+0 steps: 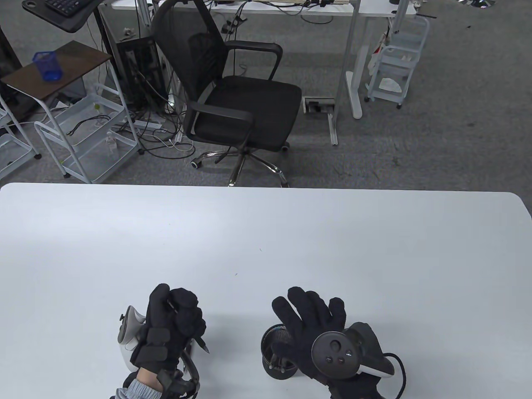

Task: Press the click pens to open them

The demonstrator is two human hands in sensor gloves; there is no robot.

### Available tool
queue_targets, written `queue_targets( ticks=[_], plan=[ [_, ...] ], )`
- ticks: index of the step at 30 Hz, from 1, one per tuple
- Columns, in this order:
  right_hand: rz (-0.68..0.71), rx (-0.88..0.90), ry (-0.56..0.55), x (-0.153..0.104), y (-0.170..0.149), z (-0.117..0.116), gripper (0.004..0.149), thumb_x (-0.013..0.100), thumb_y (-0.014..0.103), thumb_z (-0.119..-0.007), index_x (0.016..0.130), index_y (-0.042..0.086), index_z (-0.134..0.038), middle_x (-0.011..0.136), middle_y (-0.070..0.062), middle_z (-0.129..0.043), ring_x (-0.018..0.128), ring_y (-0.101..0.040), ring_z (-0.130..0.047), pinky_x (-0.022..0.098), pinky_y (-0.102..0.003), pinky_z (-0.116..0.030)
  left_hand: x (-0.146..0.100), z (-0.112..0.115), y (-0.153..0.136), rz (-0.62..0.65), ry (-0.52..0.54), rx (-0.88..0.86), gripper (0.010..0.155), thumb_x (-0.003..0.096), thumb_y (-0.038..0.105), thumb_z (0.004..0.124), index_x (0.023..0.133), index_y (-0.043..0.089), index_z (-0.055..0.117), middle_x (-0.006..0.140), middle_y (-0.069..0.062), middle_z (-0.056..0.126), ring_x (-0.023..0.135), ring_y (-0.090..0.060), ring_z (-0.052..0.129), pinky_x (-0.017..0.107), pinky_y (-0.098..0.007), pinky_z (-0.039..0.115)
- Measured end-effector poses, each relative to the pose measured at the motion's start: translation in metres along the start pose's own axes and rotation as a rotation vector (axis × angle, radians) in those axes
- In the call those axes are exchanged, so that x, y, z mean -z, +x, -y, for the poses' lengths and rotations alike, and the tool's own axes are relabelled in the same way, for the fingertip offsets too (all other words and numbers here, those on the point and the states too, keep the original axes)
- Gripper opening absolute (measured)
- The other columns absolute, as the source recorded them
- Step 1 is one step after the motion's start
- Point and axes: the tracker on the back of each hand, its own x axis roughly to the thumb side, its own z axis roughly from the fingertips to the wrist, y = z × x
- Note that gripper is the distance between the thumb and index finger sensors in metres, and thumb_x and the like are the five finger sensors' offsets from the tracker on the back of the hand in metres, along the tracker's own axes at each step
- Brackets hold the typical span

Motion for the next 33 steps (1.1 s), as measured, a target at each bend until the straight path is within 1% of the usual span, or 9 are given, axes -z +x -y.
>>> queue_targets(
  ticks=[6,14,22,24,26,28,30,32,33],
  plan=[
    [-0.002,-0.002,0.003,0.0003,0.0004,-0.0004,0.074,0.067,0.049,-0.057,0.124,0.010,-0.031,0.126,-0.036,-0.021,0.107,-0.067,-0.030,0.063,-0.086,-0.014,0.0000,0.0017,0.0012,0.009,-0.014,-0.006,0.063,0.0708,0.060,0.025,0.091,0.020,0.070,0.057,0.010,0.085,0.044,-0.004,0.085,0.045,-0.029,0.085],
    [0.001,-0.003,0.001,0.0002,0.0006,-0.0003,0.074,0.067,0.049,-0.057,0.124,0.010,-0.031,0.126,-0.036,-0.021,0.107,-0.067,-0.031,0.063,-0.086,-0.014,0.0011,0.0027,0.0007,0.032,-0.057,-0.017,0.063,0.0707,0.057,0.023,0.091,0.019,0.069,0.057,0.010,0.084,0.044,-0.004,0.085,0.045,-0.029,0.085],
    [0.003,-0.001,-0.001,0.0001,0.0008,0.0000,0.074,0.067,0.049,-0.057,0.124,0.010,-0.031,0.126,-0.036,-0.021,0.107,-0.067,-0.031,0.063,-0.086,-0.014,0.0008,0.0028,0.0006,0.023,-0.030,-0.007,0.063,0.0708,0.059,0.024,0.092,0.020,0.069,0.059,0.011,0.084,0.045,-0.003,0.085,0.047,-0.028,0.085],
    [0.002,-0.001,0.000,0.0001,0.0008,-0.0001,0.074,0.067,0.049,-0.057,0.124,0.010,-0.031,0.126,-0.036,-0.021,0.107,-0.067,-0.031,0.063,-0.086,-0.014,0.0013,0.0025,0.0012,0.019,-0.019,0.013,0.065,0.0716,0.063,0.024,0.097,0.019,0.066,0.064,0.009,0.083,0.051,-0.005,0.085,0.051,-0.030,0.084],
    [0.002,0.000,0.000,0.0000,0.0009,0.0000,0.074,0.067,0.049,-0.057,0.124,0.010,-0.031,0.126,-0.036,-0.021,0.107,-0.067,-0.030,0.063,-0.086,-0.014,0.0017,0.0027,0.0020,0.011,-0.023,0.024,0.068,0.0721,0.063,0.025,0.107,0.014,0.057,0.074,0.005,0.081,0.060,-0.009,0.084,0.058,-0.034,0.082],
    [0.003,0.001,-0.001,-0.0001,0.0009,0.0001,0.074,0.067,0.049,-0.057,0.124,0.010,-0.031,0.126,-0.036,-0.021,0.107,-0.067,-0.031,0.063,-0.086,-0.014,0.0029,0.0045,0.0040,0.008,-0.047,0.033,0.071,0.0726,0.062,0.026,0.118,0.009,0.039,0.088,-0.004,0.073,0.073,-0.018,0.078,0.067,-0.043,0.075],
    [0.004,0.001,-0.002,-0.0002,0.0007,0.0002,0.074,0.067,0.049,-0.057,0.124,0.010,-0.031,0.126,-0.036,-0.021,0.107,-0.067,-0.031,0.063,-0.086,-0.014,0.0046,0.0070,0.0063,0.021,-0.082,0.085,0.072,0.0727,0.060,0.025,0.121,0.006,0.024,0.100,-0.012,0.061,0.084,-0.026,0.069,0.074,-0.050,0.066],
    [0.004,0.002,-0.002,-0.0001,0.0005,0.0003,0.074,0.067,0.049,-0.057,0.124,0.010,-0.031,0.126,-0.036,-0.021,0.107,-0.067,-0.030,0.063,-0.086,-0.014,0.0054,0.0093,0.0080,0.022,-0.088,0.150,0.071,0.0729,0.055,0.025,0.121,0.004,0.018,0.105,-0.015,0.056,0.088,-0.029,0.065,0.077,-0.052,0.062],
    [0.004,0.003,-0.002,-0.0001,0.0004,0.0003,0.074,0.067,0.049,-0.057,0.124,0.010,-0.031,0.126,-0.036,-0.021,0.107,-0.067,-0.031,0.063,-0.086,-0.014,0.0058,0.0103,0.0088,0.021,-0.082,0.173,0.069,0.0731,0.052,0.027,0.120,0.003,0.017,0.106,-0.016,0.054,0.089,-0.031,0.064,0.077,-0.054,0.061]
  ],
)
